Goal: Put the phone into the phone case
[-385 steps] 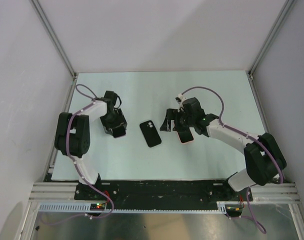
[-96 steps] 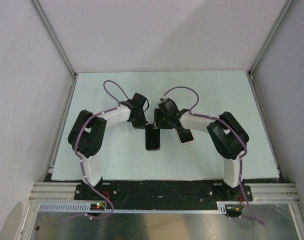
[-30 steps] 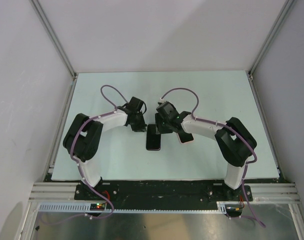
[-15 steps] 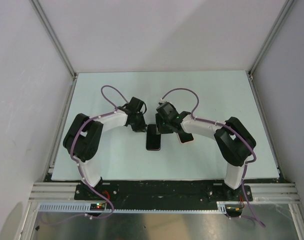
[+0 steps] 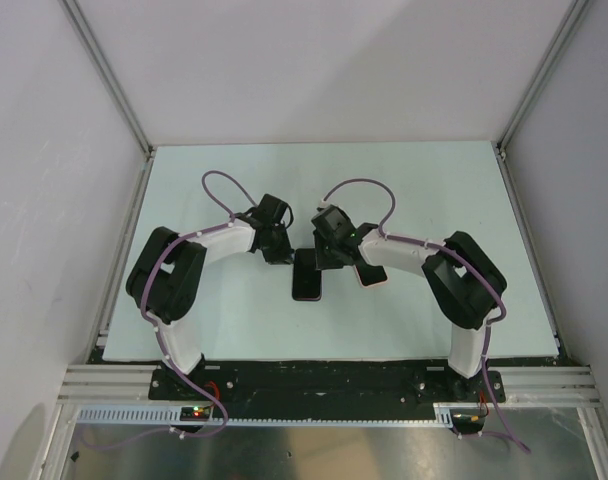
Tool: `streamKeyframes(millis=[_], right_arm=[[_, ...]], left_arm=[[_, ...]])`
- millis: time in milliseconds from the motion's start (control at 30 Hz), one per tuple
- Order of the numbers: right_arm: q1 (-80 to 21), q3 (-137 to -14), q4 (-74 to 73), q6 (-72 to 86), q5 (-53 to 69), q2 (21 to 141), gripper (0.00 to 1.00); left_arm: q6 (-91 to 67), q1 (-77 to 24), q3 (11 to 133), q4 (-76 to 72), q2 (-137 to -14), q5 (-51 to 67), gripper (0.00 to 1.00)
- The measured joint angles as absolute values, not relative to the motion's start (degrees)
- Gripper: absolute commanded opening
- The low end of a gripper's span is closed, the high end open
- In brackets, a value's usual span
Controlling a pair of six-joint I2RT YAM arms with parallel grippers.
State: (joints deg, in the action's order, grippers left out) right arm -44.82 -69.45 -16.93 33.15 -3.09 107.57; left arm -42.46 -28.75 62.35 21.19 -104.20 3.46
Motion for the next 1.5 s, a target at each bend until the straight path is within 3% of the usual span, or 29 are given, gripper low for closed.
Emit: streamKeyframes(millis=[1167, 1300, 1500], right_arm=[[-46.2, -74.3, -22.1, 33.1, -5.8, 110.7, 0.16], [-46.2, -73.8, -21.7, 33.2, -6.2, 110.3, 0.23], [-46.3, -72.9, -19.7, 32.8, -5.6, 109.9, 0.45]], left_arm=[[-42.4, -28.8, 62.4, 21.2, -104.3, 3.5, 0.12], [-42.4, -28.8, 62.4, 21.2, -104.3, 3.4, 0.14], [-42.0, -28.8, 62.4, 21.3, -104.2, 3.4, 0.20]])
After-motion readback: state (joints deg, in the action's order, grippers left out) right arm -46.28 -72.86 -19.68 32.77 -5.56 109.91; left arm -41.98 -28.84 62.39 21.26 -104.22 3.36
